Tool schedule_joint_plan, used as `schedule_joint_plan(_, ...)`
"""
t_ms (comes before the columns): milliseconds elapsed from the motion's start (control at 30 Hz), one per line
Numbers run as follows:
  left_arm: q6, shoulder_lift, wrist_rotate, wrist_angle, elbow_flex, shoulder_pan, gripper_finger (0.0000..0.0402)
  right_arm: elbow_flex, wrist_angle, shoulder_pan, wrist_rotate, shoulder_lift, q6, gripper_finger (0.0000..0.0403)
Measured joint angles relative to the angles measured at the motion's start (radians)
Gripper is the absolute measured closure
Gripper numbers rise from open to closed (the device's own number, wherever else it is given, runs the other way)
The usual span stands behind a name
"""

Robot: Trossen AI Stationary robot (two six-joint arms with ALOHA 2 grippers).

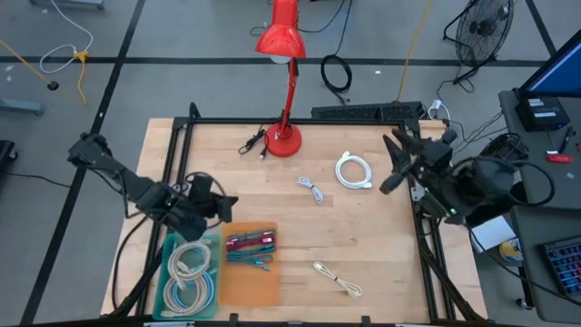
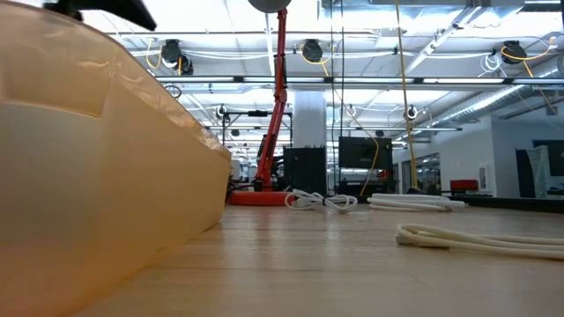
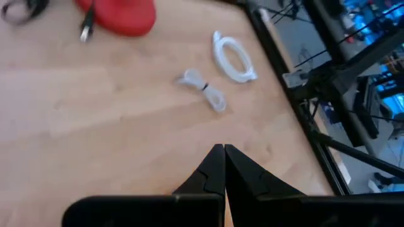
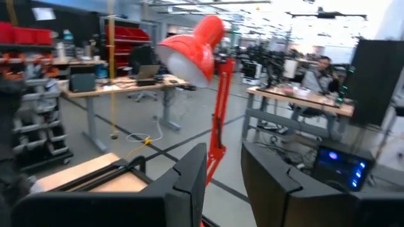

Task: Pick & Place USB Port
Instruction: Put the brown USB cable into the orange bin

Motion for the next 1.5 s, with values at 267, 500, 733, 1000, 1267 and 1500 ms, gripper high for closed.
schedule_joint_plan(267, 0.402, -0.035, 0.142, 0.154, 0.000, 0.147, 0.0399, 0.000, 0.000, -0.129, 0.000, 0.004, 0.066, 0.0314)
schedule_joint_plan(500, 0.617, -0.035, 0.300, 0.179, 0.000, 0.224, 0.0399, 0.000, -0.001, -0.207, 0.005, 0.045, 0.074, 0.0314)
schedule_joint_plan(733, 0.698, -0.035, 0.376, 0.182, 0.000, 0.252, 0.0399, 0.000, 0.000, -0.280, -0.007, 0.078, 0.152, 0.0314)
schedule_joint_plan(1000, 0.716, -0.035, 0.399, 0.183, 0.000, 0.249, 0.0399, 0.000, -0.068, -0.367, -0.195, 0.082, 0.322, 0.0314)
schedule_joint_plan(1267, 0.726, -0.034, 0.413, 0.182, 0.000, 0.249, 0.0398, 0.000, -0.507, -0.525, -0.690, 0.116, 0.857, 0.0314)
schedule_joint_plan(1500, 0.734, -0.034, 0.410, 0.182, 0.000, 0.251, 0.0398, 0.000, -0.643, -0.585, -1.201, 0.251, 1.046, 0.0314)
